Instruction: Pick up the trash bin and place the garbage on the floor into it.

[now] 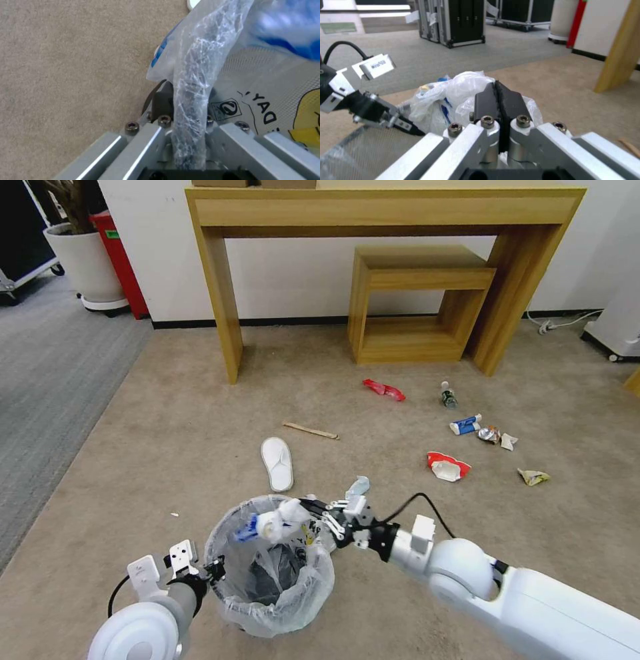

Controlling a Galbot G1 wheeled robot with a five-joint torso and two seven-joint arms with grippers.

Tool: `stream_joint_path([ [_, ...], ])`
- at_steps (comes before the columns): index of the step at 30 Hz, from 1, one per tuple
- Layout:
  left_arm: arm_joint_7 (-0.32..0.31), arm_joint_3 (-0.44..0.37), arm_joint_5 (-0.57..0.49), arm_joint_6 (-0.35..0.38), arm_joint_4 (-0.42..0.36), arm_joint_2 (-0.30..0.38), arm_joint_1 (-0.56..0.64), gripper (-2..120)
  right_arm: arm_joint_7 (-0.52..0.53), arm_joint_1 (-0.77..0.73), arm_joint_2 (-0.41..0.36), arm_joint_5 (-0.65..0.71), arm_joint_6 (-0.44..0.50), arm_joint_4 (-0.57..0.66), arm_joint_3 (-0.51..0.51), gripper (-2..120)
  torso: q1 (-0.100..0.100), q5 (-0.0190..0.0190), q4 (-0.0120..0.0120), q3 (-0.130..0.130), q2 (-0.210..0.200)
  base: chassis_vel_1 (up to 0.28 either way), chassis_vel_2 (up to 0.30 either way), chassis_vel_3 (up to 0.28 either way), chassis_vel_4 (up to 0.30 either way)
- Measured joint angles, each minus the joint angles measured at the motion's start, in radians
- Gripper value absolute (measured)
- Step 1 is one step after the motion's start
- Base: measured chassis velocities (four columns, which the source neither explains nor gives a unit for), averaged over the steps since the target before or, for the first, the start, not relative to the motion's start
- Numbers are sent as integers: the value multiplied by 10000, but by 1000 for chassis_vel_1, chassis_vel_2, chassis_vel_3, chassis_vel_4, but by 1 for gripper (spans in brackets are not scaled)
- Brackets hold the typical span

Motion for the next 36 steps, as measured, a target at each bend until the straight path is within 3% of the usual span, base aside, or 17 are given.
stream_joint_path([
  [8, 1, -67, -36, -10, -6, 29, -6, 0, 135, 498, 554, -5, -41, -478, -908, 0, 0, 0, 0, 0, 0, 0, 0, 0, 0],
  [20, -27, -111, -224, -46, -36, 283, -92, 0, 291, 397, 854, -582, 45, -1042, -1360, 0, 0, 2, -1, -1, 0, 0, 0, 0, 0],
  [36, -42, 80, -204, -47, 122, 287, -185, 0, -268, 786, 957, 76, -189, -1087, -1411, 62, 0, 2, -1, -1, 0, 0, 0, 0, 0],
])
